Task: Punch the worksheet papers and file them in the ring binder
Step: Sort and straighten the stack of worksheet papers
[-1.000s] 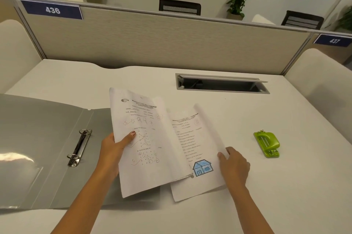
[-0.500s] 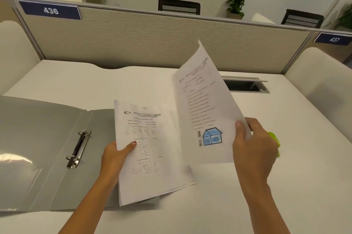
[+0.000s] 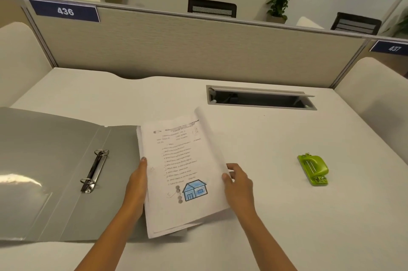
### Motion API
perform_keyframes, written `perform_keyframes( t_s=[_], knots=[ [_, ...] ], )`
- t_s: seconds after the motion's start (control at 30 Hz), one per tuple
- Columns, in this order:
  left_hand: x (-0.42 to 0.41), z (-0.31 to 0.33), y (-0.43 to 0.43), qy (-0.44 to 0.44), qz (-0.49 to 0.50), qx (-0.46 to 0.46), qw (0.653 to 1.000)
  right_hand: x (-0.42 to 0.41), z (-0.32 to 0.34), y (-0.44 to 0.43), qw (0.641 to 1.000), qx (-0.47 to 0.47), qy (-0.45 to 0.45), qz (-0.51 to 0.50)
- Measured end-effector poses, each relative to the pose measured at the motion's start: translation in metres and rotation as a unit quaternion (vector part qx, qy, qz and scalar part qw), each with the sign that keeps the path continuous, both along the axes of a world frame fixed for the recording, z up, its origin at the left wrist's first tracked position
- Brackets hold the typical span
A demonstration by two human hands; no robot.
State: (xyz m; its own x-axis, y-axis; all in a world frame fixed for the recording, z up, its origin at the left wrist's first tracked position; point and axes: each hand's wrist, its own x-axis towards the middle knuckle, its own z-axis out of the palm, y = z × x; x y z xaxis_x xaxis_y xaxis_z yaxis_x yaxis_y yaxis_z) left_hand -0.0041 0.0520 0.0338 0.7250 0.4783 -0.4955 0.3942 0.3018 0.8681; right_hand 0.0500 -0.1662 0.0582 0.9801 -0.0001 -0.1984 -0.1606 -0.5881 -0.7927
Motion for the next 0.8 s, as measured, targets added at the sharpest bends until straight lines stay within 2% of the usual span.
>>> perform_keyframes(
  t_s=[0.1,0.23,0.4,0.53,0.63,0.8],
  knots=[
    [0.000,-0.001,-0.002,-0.003,-0.010,0.035,0.999,0.001,-0.009,0.002,0.999,-0.032,0.018,0.034],
    [0.000,-0.006,-0.005,0.014,-0.044,0.101,0.994,0.001,-0.014,-0.001,0.998,-0.054,0.019,0.032],
    [0.002,-0.005,-0.011,-0.012,-0.046,0.105,0.993,0.003,-0.017,-0.009,0.999,-0.046,-0.011,0.001],
    [0.002,0.007,-0.014,-0.058,-0.048,0.085,0.994,0.008,-0.011,-0.016,0.999,0.013,-0.008,-0.039],
    [0.002,0.019,-0.017,-0.091,-0.058,0.062,0.992,0.013,-0.002,-0.022,0.999,0.043,0.003,-0.032],
    [0.008,0.039,-0.025,-0.162,-0.079,0.077,0.981,0.019,0.018,-0.027,0.977,0.210,0.018,-0.018]
  ],
)
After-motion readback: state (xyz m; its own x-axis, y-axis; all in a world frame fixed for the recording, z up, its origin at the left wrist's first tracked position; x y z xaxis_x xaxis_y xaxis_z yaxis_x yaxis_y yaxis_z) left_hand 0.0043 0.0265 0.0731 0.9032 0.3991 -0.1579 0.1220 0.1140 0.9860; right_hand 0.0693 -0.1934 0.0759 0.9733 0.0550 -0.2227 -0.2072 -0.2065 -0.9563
